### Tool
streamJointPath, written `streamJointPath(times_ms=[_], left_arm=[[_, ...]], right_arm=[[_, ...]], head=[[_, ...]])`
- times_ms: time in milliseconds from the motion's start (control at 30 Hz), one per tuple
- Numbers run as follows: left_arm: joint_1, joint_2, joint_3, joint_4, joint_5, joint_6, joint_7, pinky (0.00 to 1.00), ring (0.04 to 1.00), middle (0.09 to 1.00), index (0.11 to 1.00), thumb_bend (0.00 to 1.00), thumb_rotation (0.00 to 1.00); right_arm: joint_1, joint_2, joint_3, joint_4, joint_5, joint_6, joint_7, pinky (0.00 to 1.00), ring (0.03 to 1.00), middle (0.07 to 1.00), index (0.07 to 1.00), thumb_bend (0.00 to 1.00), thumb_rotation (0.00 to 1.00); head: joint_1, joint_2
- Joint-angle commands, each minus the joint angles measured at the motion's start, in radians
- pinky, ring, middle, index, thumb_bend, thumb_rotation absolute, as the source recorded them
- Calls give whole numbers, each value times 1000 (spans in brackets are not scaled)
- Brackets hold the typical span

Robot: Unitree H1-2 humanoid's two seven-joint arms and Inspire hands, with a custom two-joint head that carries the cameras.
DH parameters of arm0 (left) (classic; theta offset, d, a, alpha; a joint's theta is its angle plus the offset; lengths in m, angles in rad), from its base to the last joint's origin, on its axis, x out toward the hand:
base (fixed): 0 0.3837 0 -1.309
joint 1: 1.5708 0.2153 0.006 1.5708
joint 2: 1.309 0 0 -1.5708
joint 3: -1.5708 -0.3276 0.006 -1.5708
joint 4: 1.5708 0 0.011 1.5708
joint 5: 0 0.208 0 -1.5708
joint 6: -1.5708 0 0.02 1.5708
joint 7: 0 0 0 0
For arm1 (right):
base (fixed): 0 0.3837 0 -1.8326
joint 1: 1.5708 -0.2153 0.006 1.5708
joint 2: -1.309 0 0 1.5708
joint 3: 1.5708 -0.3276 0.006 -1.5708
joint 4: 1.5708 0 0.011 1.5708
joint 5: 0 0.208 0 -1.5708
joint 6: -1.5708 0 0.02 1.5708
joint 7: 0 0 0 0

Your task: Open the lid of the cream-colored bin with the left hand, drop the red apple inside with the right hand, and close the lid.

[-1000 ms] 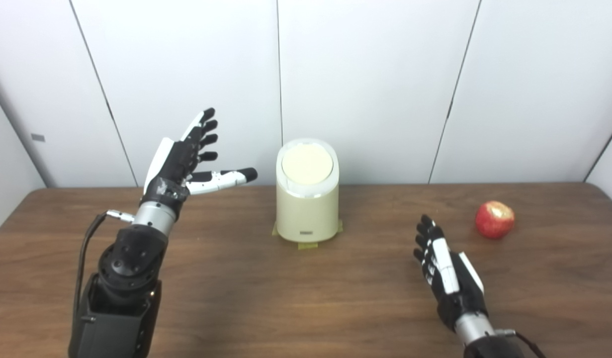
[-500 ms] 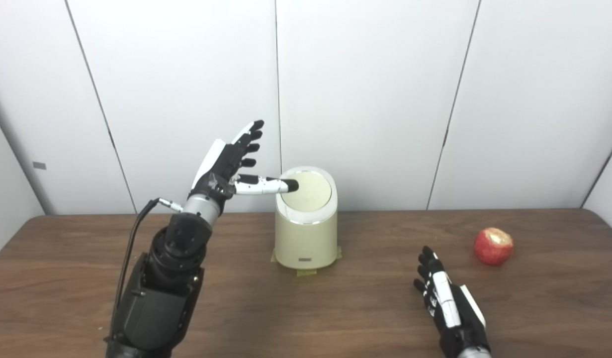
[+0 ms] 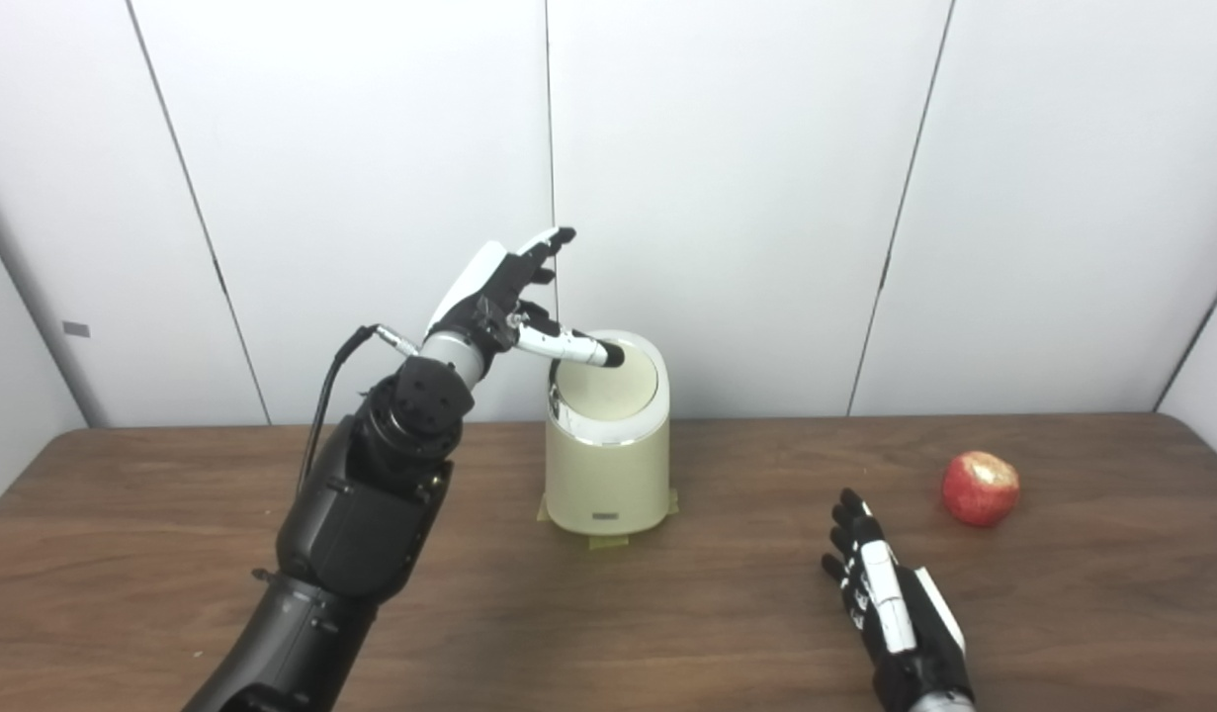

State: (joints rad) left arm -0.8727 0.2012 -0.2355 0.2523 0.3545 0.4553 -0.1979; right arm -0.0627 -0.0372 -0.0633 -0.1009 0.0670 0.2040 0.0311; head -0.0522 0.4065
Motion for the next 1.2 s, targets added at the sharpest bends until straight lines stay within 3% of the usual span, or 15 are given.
streamJointPath(times_ms=[0,200,433,867,1167], left_arm=[[-85,29,-15,12,38,-47,7,739,914,971,958,914,99],[-139,56,-110,94,145,-81,13,705,875,941,931,944,90],[-161,56,-194,155,266,-137,48,806,895,926,906,931,46],[-166,-9,-189,193,282,-158,41,856,916,943,920,940,80],[-147,1,-210,209,317,-210,48,851,905,915,907,952,105]], right_arm=[[-14,5,-3,-25,5,-25,-7,969,1000,1000,1000,703,959],[-17,4,-4,-18,7,-31,-9,973,1000,1000,1000,707,964],[-21,6,-3,-11,16,-36,-8,968,1000,1000,1000,716,958],[-21,19,1,-26,11,-31,-21,970,1000,1000,1000,724,951],[-18,21,8,-43,4,-16,-31,961,994,1000,1000,743,951]], head=[[-1,1],[5,6],[9,8],[0,20],[-17,30]])
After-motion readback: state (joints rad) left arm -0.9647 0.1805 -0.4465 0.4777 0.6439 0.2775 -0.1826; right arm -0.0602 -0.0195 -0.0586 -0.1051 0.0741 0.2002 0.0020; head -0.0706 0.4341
